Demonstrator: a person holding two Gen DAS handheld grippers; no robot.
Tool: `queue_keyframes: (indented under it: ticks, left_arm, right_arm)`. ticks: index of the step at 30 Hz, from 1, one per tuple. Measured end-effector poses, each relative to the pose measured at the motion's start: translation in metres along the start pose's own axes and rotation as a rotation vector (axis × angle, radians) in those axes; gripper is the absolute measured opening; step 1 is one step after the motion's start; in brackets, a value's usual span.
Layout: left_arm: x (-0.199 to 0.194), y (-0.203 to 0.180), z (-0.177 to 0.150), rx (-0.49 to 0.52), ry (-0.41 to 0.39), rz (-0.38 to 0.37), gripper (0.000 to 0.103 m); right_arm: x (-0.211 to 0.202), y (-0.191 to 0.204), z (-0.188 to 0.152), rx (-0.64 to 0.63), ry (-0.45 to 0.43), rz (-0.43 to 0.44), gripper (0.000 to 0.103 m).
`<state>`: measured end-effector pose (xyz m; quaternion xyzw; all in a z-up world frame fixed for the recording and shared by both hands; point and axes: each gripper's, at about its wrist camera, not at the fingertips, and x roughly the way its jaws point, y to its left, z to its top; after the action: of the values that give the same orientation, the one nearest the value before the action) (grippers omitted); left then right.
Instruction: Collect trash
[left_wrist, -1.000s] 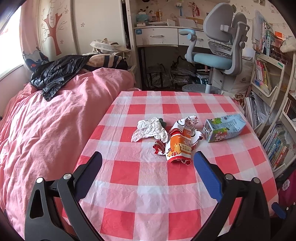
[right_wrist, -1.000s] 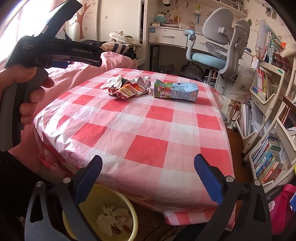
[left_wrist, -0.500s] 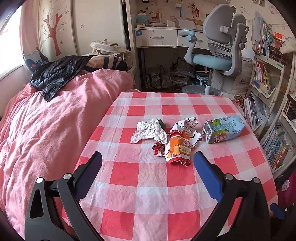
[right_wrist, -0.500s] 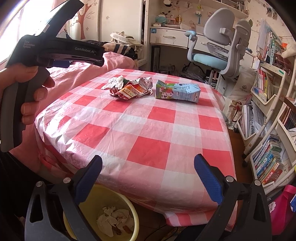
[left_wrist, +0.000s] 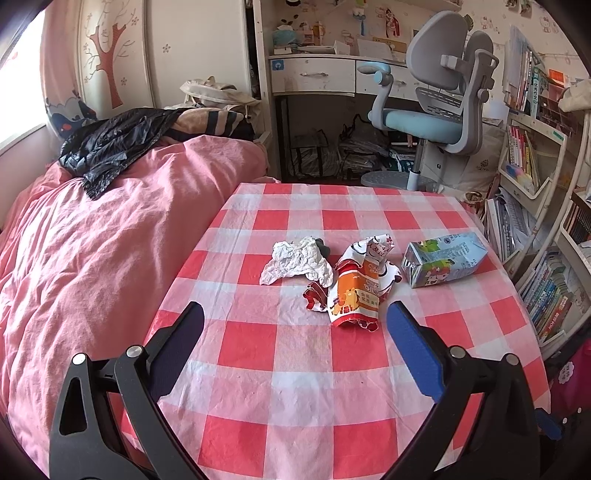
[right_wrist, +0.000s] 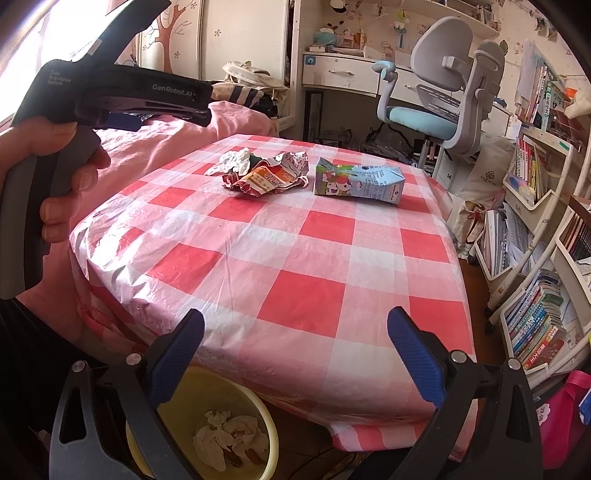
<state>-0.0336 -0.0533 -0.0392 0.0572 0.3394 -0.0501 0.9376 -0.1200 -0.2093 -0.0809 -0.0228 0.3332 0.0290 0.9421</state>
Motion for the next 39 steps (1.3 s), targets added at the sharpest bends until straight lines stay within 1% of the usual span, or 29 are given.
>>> queue_keyframes:
  ticks: [39]
  left_arm:
    - [0.0005,-0.0029,-0.0040,0.001,0.009,-0.006,0.096]
  right_arm:
    - [0.0042,0.0051,-0.0040,-0.018,0.017,0.019,0.095]
